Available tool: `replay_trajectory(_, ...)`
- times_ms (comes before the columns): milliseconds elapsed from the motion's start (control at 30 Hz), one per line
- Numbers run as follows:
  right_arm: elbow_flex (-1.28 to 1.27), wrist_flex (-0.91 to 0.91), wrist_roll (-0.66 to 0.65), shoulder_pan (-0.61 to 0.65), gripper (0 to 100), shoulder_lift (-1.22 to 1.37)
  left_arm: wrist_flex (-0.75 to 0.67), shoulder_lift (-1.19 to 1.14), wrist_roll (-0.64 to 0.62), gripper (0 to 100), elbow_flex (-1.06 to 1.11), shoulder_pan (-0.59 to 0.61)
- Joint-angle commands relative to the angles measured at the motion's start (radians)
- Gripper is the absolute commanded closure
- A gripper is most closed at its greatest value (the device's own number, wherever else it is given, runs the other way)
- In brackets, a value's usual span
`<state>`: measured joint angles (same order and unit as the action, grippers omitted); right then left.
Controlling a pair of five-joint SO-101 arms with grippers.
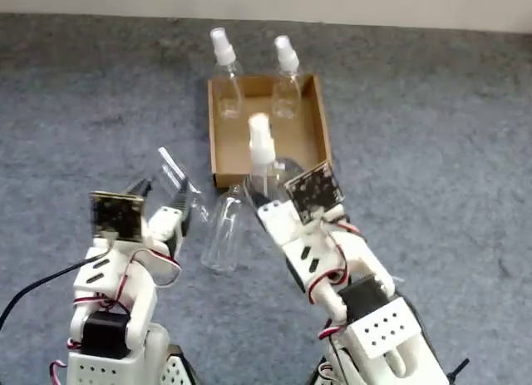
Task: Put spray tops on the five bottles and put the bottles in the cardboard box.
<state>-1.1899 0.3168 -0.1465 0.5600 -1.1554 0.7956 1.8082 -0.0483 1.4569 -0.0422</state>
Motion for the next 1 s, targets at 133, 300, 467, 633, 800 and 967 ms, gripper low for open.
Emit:
replay_trajectory(133,0.358,-0.027,0.078,-0.012,99.5,0.390,0.002,0.010,0.084,82,-0.004,-0.101)
replay_trajectory(300,0.545,-0.027,0.163,-0.002,99.5,0.616,0.057,0.010,0.103,72,-0.016,-0.205)
replay_trajectory(467,0.625,-0.027,0.167,0.036,99.5,0.679,0.068,0.010,0.144,72,-0.010,-0.280)
replay_trajectory(633,0.593,0.076,0.247,0.101,99.5,0.625,0.057,0.010,0.144,72,-0.002,-0.231)
replay_trajectory(800,0.611,0.277,0.302,0.150,99.5,0.529,-0.087,0.010,0.143,72,0.068,-0.150)
replay_trajectory(967,0.611,0.363,0.262,0.151,99.5,0.397,-0.101,0.010,0.144,72,0.079,-0.137)
